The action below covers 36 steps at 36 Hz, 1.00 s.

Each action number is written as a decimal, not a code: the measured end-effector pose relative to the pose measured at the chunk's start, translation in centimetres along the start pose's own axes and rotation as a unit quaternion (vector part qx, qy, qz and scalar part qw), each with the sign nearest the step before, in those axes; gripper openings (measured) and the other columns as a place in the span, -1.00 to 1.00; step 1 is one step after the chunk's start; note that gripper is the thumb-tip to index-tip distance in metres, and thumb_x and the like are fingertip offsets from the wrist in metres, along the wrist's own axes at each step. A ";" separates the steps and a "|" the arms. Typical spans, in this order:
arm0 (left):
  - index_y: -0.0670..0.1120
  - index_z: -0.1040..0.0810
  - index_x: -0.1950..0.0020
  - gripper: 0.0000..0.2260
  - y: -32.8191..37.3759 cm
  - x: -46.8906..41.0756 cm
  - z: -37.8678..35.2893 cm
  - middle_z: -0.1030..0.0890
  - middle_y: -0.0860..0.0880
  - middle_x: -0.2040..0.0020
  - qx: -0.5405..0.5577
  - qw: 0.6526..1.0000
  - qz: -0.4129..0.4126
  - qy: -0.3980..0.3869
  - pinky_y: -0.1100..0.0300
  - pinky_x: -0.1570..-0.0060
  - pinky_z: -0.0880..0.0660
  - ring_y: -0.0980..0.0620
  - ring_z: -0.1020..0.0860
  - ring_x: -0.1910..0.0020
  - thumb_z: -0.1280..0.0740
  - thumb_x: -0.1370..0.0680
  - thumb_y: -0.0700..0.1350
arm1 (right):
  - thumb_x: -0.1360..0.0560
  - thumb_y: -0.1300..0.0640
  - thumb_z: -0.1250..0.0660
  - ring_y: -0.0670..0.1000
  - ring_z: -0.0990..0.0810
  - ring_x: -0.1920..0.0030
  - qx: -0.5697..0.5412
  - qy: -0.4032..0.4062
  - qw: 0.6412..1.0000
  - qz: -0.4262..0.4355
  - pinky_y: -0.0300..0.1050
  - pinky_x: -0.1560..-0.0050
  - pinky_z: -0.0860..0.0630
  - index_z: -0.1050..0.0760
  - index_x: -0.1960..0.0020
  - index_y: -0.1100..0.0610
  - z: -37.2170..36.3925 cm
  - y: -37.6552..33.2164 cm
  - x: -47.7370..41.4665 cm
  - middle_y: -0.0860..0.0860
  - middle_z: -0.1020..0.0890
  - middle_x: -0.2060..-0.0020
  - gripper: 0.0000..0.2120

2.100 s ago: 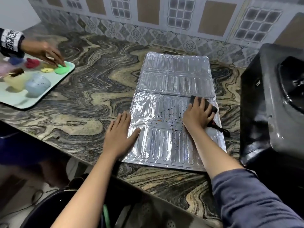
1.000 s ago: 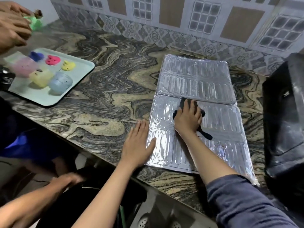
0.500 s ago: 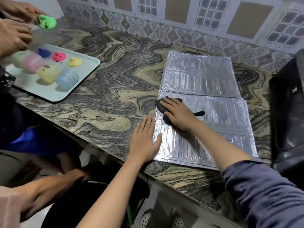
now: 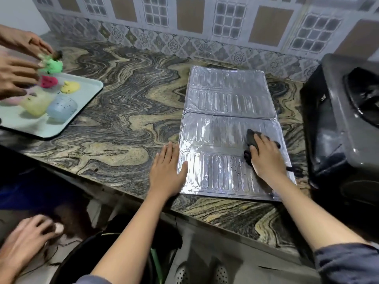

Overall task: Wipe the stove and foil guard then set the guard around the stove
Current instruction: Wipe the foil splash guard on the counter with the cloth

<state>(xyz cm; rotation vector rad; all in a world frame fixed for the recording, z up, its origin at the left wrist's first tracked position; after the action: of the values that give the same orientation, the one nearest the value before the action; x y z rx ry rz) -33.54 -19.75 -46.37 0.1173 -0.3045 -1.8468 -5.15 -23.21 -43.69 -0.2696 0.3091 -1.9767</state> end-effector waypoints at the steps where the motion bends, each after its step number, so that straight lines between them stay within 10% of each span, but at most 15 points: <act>1: 0.02 0.26 -0.51 -0.44 0.0 0.0 -0.1 0.23 0.00 -0.54 0.000 1.000 0.000 -0.001 0.08 -0.48 0.23 0.07 0.25 -0.51 0.14 -0.60 0.18 | -0.61 -0.02 0.01 0.09 -0.05 -0.51 -0.004 0.017 1.000 -0.025 0.10 -0.48 -0.06 -0.10 -0.50 0.05 0.0 0.4 0.8 0.01 -0.14 -0.51 -0.53; 16: -0.03 0.03 -0.53 -0.39 -0.4 0.3 1.9 0.07 -0.03 -0.56 0.095 0.992 -0.063 -0.054 0.03 -0.50 0.14 0.01 0.13 -0.54 -0.13 -0.58 0.14 | -0.61 -0.02 0.03 0.09 0.01 -0.52 -0.038 0.051 0.994 -0.085 0.12 -0.48 0.02 -0.09 -0.50 0.02 -1.4 -1.5 3.5 -0.02 -0.07 -0.53 -0.54; 23: -0.04 0.17 -0.53 -0.43 -0.6 2.5 0.9 0.15 -0.02 -0.55 0.019 0.996 -0.079 -0.040 0.04 -0.50 0.19 0.04 0.17 -0.53 0.04 -0.61 0.15 | -0.61 0.00 0.02 0.13 0.06 -0.52 -0.058 0.053 0.987 -0.143 0.15 -0.49 0.10 -0.05 -0.51 0.02 -2.3 -3.8 3.6 -0.01 -0.02 -0.53 -0.53; 36: -0.05 0.19 -0.53 -0.47 -0.4 2.8 0.5 0.16 0.01 -0.56 0.003 0.998 -0.066 -0.017 0.10 -0.48 0.25 0.09 0.19 -0.53 0.08 -0.63 0.08 | -0.61 -0.02 0.02 0.04 0.03 -0.52 -0.029 -0.040 0.989 0.141 0.06 -0.49 0.05 -0.08 -0.50 -0.03 -6.0 -14.6 3.0 -0.08 -0.08 -0.52 -0.54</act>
<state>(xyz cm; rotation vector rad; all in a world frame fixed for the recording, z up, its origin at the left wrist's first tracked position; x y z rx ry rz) -34.87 -22.24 -45.76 0.1133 -0.3320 -1.9813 -20.75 -19.60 -44.27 -0.3235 0.3345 -1.6763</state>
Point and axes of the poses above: each hand's wrist, its own x-axis away from the middle knuckle, its own z-axis out of the back of the hand, y = z × x, the point moved 6 cm from there along -x, towards the middle knuckle
